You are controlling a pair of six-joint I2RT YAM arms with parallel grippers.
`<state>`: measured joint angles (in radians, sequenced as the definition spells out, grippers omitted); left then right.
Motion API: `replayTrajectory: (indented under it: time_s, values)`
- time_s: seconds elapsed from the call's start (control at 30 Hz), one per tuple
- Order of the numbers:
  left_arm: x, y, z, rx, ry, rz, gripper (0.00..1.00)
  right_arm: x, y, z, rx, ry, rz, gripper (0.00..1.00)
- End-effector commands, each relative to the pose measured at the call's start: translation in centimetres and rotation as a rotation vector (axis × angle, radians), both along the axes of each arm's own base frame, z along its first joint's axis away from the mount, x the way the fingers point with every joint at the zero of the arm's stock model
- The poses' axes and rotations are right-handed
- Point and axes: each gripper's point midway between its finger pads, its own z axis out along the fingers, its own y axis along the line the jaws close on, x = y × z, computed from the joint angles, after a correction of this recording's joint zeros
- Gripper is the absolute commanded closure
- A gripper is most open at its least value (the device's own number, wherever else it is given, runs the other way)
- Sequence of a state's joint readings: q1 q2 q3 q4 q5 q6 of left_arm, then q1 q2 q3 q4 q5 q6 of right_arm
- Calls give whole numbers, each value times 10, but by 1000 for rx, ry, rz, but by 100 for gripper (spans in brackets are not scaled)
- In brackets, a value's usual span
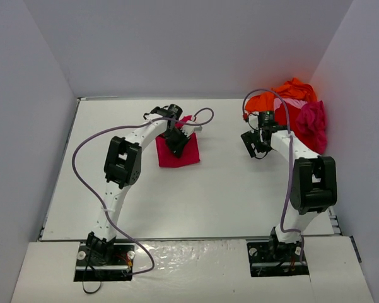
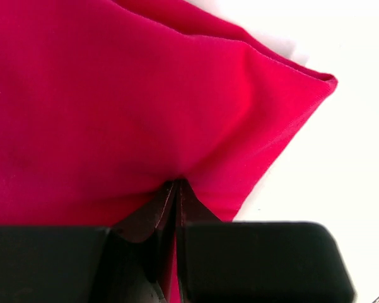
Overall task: Fold and stack the t-shirts
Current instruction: Put the neatly folded tshirt into the corner of the board with the left arm
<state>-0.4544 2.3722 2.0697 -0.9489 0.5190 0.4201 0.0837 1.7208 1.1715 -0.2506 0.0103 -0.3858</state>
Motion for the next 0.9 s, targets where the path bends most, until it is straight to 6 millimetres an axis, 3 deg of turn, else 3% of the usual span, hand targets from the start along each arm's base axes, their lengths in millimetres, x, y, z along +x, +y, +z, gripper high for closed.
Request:
replayTrajectory:
  time_s: [0.0,0.13,0.4,0.8,0.87]
  values:
    - [13,61,-38,224,20,65,100,2,-3,26,0,-74,-6,23]
    - [24,111,-43,280,21,189,100,2,-3,25,1,-71,0,23]
    - [36,198,-24,324,5,445,100,3,4,26,27,-72,31,23]
    - [23,260,-12,331,20,609,100,1,9,31,45,-85,45,23]
    - [19,285,-12,333,32,677,100,2,9,32,46,-88,46,23]
